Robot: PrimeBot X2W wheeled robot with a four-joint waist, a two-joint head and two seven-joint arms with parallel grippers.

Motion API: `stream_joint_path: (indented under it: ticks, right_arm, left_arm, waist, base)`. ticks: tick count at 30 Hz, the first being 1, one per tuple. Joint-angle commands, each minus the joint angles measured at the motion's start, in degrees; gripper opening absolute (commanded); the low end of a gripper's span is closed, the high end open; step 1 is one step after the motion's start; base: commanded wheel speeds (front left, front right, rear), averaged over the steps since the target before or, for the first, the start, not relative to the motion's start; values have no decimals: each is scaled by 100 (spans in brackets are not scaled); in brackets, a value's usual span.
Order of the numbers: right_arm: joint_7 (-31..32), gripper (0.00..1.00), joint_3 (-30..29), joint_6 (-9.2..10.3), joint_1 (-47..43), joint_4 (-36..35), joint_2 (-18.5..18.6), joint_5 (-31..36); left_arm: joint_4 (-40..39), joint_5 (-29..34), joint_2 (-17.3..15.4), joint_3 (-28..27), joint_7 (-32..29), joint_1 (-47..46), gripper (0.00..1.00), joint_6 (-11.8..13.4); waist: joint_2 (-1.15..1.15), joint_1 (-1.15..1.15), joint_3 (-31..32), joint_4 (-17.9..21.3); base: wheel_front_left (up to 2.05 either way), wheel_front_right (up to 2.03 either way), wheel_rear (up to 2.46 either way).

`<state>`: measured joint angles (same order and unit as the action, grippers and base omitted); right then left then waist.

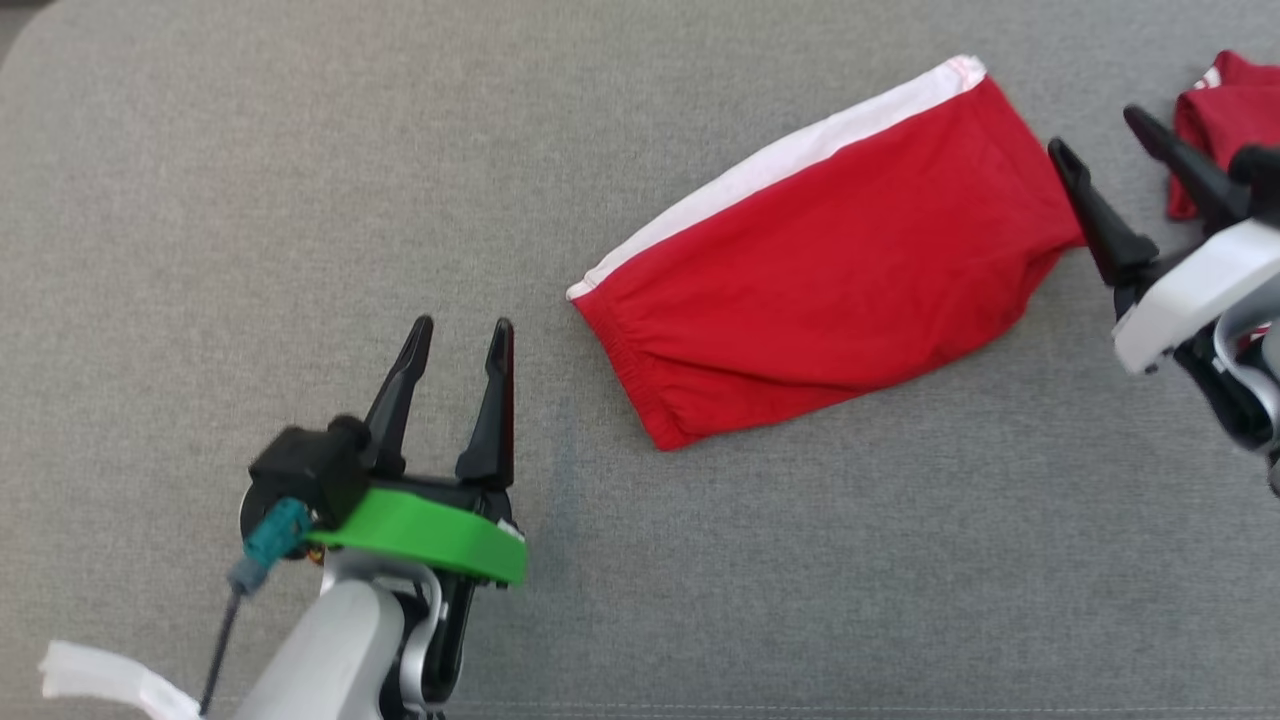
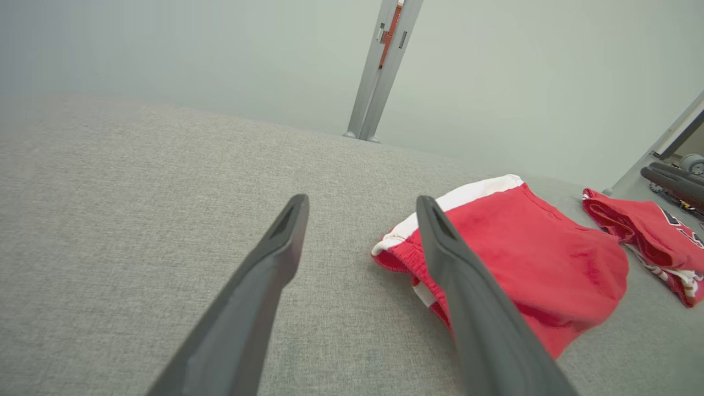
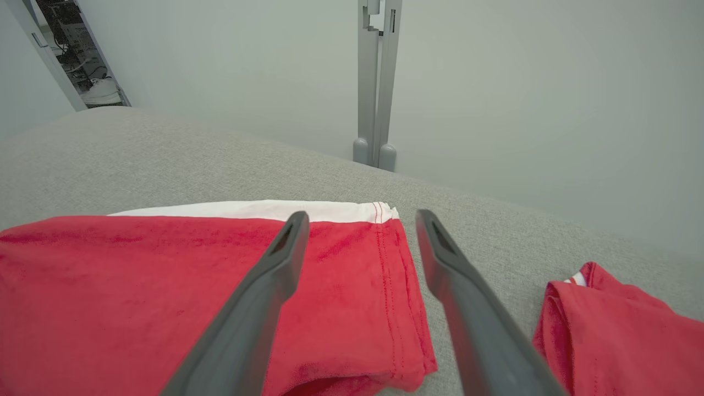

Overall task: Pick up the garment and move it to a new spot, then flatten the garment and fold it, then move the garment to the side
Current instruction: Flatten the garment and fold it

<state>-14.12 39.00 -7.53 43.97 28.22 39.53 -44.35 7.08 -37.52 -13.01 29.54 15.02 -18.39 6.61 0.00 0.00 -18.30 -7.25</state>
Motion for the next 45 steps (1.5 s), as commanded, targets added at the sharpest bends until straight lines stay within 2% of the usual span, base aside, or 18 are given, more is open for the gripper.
stream_joint_path:
  ticks: [1, 5, 11, 17, 25, 31, 37, 38, 39, 40, 41, 45]
  right_arm:
    - [-50, 100, -50, 10, -199, 23, -55, -4]
    - [-98, 100, -248, 10, -680, 32, -197, -15]
    - [-106, 100, -504, 10, -1209, 58, -309, -57]
    - [160, 100, -685, 10, -1100, 287, -251, -149]
    - [1117, 100, -947, 10, -330, 1127, 53, -141]
    - [1859, 100, -828, 10, 112, 1442, 274, -267]
    - [2104, 100, -733, 10, 259, 1673, 304, -408]
    - [2167, 89, -704, 10, 279, 1722, 272, -502]
    - [2183, 48, -666, 10, 264, 1722, 235, -542]
    - [2186, 19, -634, 10, 258, 1713, 217, -562]
    - [2185, 0, -605, 10, 236, 1709, 207, -613]
    - [2100, 0, -529, 12, 171, 1674, 187, -737]
  left_arm:
    - [-66, 296, 61, -113, 16, 191, 100, 65]
    - [-237, 1020, 383, -518, 17, 710, 100, 173]
    - [-384, 1800, 744, -851, 16, 1158, 100, 70]
    - [-357, 2280, 928, -939, 17, 1329, 100, -62]
    - [-401, 2462, 1007, -822, 17, 1142, 100, -259]
    - [-459, 2294, 1013, -601, 17, 985, 100, -185]
    - [-441, 2193, 1014, -479, 17, 884, 100, -130]
    - [-432, 2170, 1014, -462, 17, 860, 100, -119]
    - [-424, 2177, 1014, -461, 17, 843, 100, -124]
    - [-420, 2181, 1013, -465, 17, 831, 100, -125]
    - [-413, 2188, 1013, -459, 17, 807, 100, -133]
    - [-380, 2249, 1010, -479, 17, 788, 100, -157]
  waist:
    - [0, 0, 409, 164]
    - [0, 0, 574, 94]
    - [0, 0, 630, -216]
    - [0, 0, 459, -582]
    - [0, 0, -45, -1054]
    - [0, 0, -363, -1267]
    - [0, 0, -502, -1314]
    - [0, 0, -531, -1289]
    - [0, 0, -540, -1268]
    - [0, 0, -550, -1242]
    - [0, 0, -554, -1217]
    - [0, 0, -498, -1065]
  base:
    - [0, 0, 0]
    - [0, 0, 0]
    - [0, 0, 0]
    - [0, 0, 0]
    - [0, 0, 0]
    - [0, 0, 0]
    - [0, 0, 0]
    - [0, 0, 0]
    - [0, 0, 0]
    - [0, 0, 0]
    - [0, 0, 0]
    - [0, 0, 0]
